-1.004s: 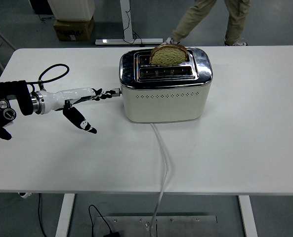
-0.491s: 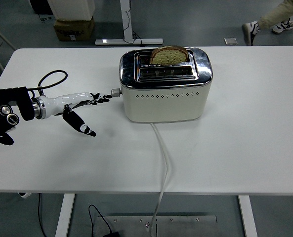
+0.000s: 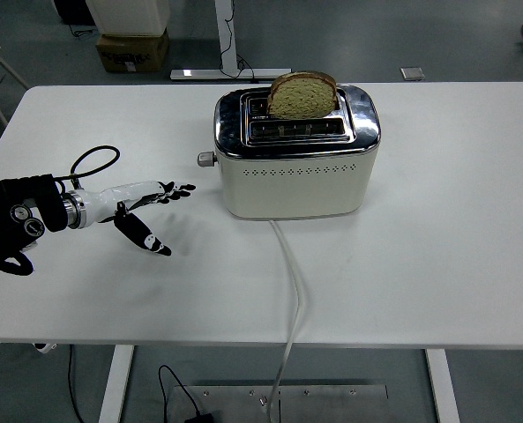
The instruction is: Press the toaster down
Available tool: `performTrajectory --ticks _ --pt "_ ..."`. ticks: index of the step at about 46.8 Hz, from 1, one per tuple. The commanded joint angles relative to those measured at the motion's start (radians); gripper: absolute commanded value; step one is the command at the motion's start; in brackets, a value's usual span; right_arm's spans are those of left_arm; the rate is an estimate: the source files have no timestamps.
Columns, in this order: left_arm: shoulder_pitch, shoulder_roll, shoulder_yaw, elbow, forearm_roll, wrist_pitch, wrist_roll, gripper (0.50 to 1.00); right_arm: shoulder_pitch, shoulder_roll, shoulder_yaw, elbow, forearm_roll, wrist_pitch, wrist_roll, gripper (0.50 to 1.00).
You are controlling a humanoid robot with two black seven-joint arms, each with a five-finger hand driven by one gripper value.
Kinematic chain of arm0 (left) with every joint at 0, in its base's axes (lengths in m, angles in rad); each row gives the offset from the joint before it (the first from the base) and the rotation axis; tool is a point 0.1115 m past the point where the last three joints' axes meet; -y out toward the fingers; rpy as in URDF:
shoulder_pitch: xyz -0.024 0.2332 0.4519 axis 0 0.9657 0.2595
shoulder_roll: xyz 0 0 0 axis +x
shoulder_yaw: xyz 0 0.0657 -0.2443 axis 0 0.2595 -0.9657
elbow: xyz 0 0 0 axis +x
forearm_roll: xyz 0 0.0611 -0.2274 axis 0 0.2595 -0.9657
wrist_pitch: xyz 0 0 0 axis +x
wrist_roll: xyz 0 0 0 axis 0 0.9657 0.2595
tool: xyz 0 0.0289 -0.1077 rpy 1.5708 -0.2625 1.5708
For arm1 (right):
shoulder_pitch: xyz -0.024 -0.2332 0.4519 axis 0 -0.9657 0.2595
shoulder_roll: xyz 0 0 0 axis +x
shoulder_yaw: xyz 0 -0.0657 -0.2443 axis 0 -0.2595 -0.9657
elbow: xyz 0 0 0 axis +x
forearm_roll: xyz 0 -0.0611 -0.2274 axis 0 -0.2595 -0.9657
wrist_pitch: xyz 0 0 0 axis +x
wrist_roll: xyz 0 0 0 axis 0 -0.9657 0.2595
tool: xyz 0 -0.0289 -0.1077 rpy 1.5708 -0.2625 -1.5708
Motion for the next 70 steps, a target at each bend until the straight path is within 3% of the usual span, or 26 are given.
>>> performTrajectory --ticks 1,10,17,28,47,56,70 --pt "-0.003 0.014 -0.006 -0.001 -0.032 0.005 0.000 1.000 0.000 0.000 0.000 0.001 0.000 0.000 0.000 0.998" --pt "-0.053 0.107 -0.008 -0.010 -0.217 0.009 -0.001 1.000 0.000 0.000 0.000 0.001 -0.002 0.000 0.000 0.998" --pt "-0.072 0.165 -0.011 -0.012 -0.253 0.008 -0.001 1.000 0.000 0.000 0.002 0.001 -0.002 0.000 0.000 0.998" --pt "-0.089 0.210 -0.020 -0.013 -0.434 0.008 -0.010 1.000 0.000 0.000 0.002 0.001 -0.002 0.000 0.000 0.998" --pt "-0.086 0.210 -0.135 0.002 -0.753 0.011 -0.020 1.000 0.000 0.000 0.002 0.001 -0.002 0.000 0.000 0.998" --pt "-0.081 0.199 -0.138 0.085 -0.931 0.014 -0.081 1.000 0.000 0.000 0.002 0.001 -0.002 0.000 0.000 0.998" --pt "-0.035 0.189 -0.140 0.152 -1.132 0.012 -0.089 1.000 0.000 0.000 0.002 0.001 -0.002 0.000 0.000 0.998"
